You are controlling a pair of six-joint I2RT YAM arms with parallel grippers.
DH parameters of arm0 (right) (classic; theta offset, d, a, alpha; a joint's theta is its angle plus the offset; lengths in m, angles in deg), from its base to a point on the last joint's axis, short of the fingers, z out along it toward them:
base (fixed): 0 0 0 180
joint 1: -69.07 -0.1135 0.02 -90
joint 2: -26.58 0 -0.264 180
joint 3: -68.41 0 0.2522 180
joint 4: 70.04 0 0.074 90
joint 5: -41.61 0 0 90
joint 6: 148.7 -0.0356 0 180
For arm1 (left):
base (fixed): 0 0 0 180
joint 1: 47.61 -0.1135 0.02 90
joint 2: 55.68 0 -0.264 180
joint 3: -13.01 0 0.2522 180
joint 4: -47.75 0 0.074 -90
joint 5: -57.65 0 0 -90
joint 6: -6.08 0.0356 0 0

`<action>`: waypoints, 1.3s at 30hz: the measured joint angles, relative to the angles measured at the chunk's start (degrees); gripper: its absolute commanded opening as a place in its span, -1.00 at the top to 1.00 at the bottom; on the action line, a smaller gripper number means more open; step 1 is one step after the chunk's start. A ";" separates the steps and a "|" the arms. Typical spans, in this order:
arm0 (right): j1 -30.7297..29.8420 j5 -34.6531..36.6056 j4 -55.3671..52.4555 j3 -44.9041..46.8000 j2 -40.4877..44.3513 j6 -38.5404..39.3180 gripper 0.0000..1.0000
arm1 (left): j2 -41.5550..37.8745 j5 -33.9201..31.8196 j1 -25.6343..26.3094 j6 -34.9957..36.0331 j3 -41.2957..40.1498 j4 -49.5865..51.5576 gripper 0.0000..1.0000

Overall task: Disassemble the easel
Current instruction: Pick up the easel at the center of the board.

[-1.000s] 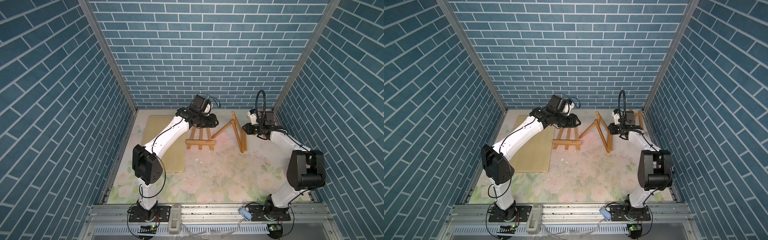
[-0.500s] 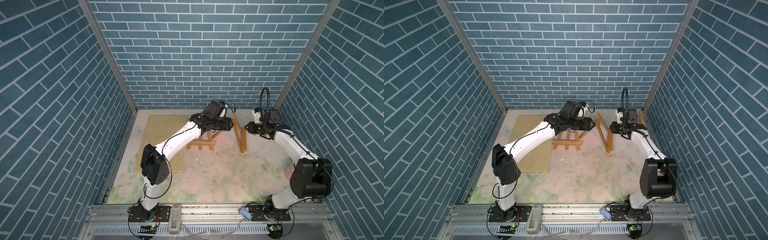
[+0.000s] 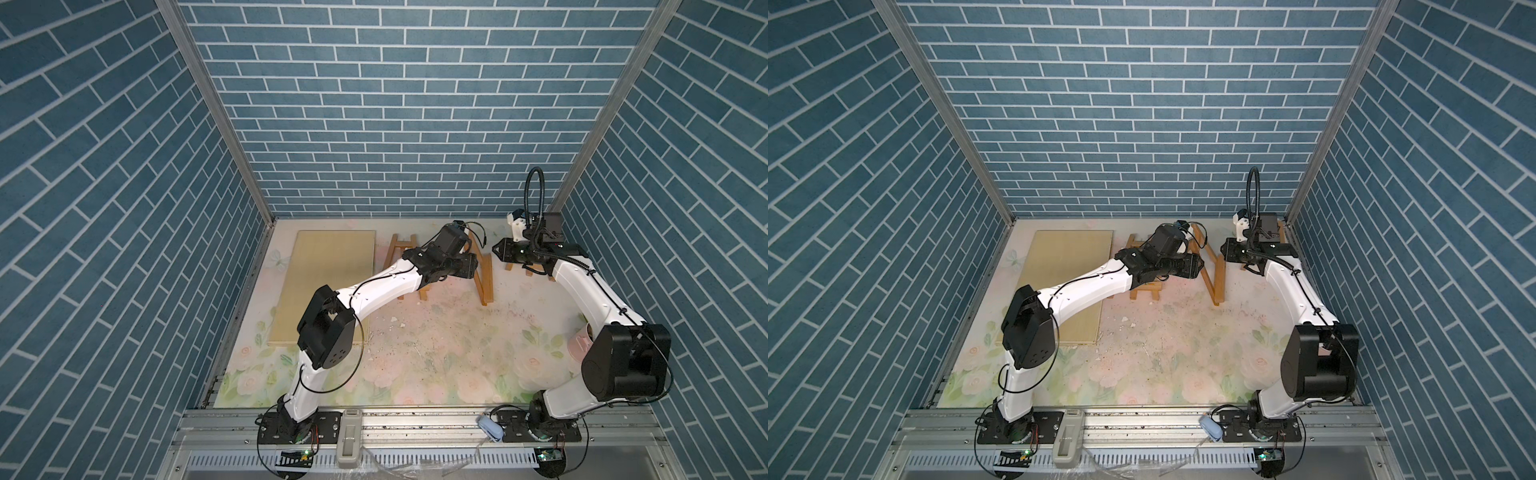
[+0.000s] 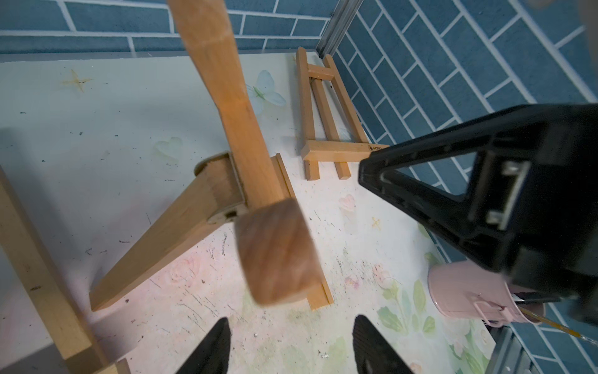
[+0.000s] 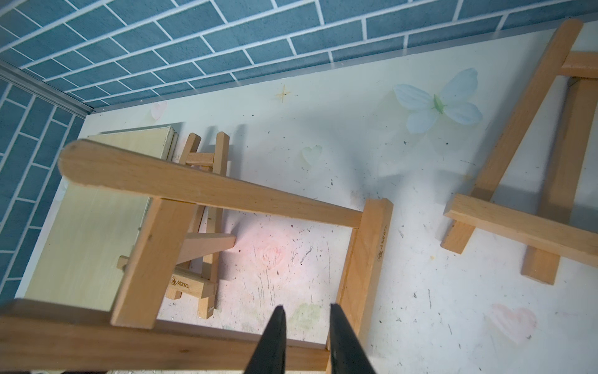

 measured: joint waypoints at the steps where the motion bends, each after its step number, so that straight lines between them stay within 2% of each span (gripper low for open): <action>1: 0.00 0.11 -0.24 -0.17 0.02 0.00 0.49 | 0.52 -0.39 0.00 0.09 -0.02 -0.87 -0.23; 14: 0.02 0.11 -3.80 -1.97 0.13 0.22 0.49 | 7.23 -2.64 0.11 -0.31 1.22 -9.11 -0.15; 19: 0.02 0.11 -4.90 -1.97 0.15 0.24 0.49 | 7.23 -2.38 0.11 -0.66 1.22 -10.84 0.19; 26: 0.02 0.28 -5.68 -1.97 0.15 1.33 0.50 | 7.23 0.52 -0.07 0.35 1.51 -11.02 0.26; 27: 0.02 0.37 -5.70 -1.97 0.20 1.42 0.50 | 7.23 1.01 -0.09 0.52 1.51 -10.88 0.35; 29: 0.02 0.59 -5.68 -1.97 0.39 1.60 0.51 | 7.19 2.25 -0.35 1.11 1.51 -10.23 0.70; 30: 0.02 0.66 -5.64 -1.97 0.55 1.62 0.51 | 7.04 3.28 -0.48 0.37 1.51 -10.14 0.77; 39: 0.15 1.27 -3.23 1.14 4.35 1.75 0.51 | 4.15 11.10 -2.80 4.68 3.21 -0.44 0.78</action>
